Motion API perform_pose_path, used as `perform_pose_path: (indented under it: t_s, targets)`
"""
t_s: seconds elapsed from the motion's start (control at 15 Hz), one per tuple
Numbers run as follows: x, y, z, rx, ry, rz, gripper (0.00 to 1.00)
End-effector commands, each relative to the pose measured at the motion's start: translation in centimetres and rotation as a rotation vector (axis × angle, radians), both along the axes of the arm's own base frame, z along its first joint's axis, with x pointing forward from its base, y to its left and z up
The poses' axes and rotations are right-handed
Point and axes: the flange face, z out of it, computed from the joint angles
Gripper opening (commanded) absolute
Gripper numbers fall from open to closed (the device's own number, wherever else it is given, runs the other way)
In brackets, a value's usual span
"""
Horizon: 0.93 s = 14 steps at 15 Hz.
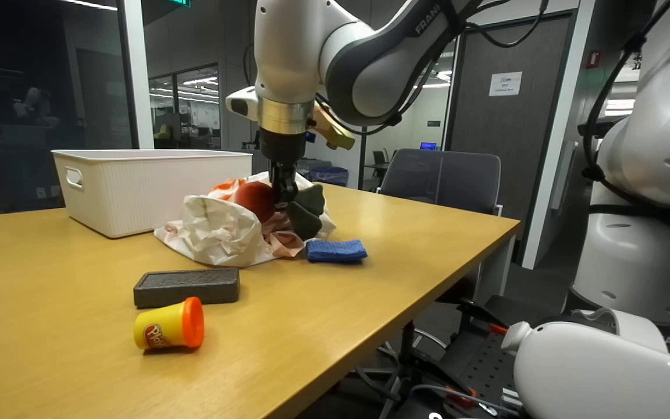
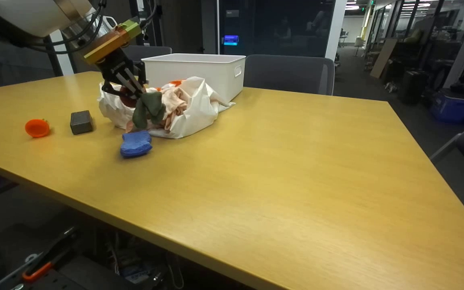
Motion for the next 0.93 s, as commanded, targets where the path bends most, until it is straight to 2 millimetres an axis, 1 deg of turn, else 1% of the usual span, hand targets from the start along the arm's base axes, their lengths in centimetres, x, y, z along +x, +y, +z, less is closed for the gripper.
perform_pose_path:
  t_s: [0.0,0.13,0.33,0.53,0.67,0.73,0.87]
  targets:
    - [2.7,1.8,-0.9,-0.028,-0.043,0.044,0.04]
    - [3.7,2.1,-1.9,-0.049,-0.056,0.063,0.04]
    - [4.8,2.4,-3.8,-0.040,-0.019,0.076,0.04]
    - [5.5,2.9,-5.2,-0.021,0.009,0.082,0.04]
    - [5.9,3.0,-5.7,-0.019,0.015,0.082,0.04]
    - [6.1,2.9,-5.7,-0.016,0.017,0.077,0.25]
    - [6.2,2.7,-5.2,-0.019,0.004,0.062,0.37]
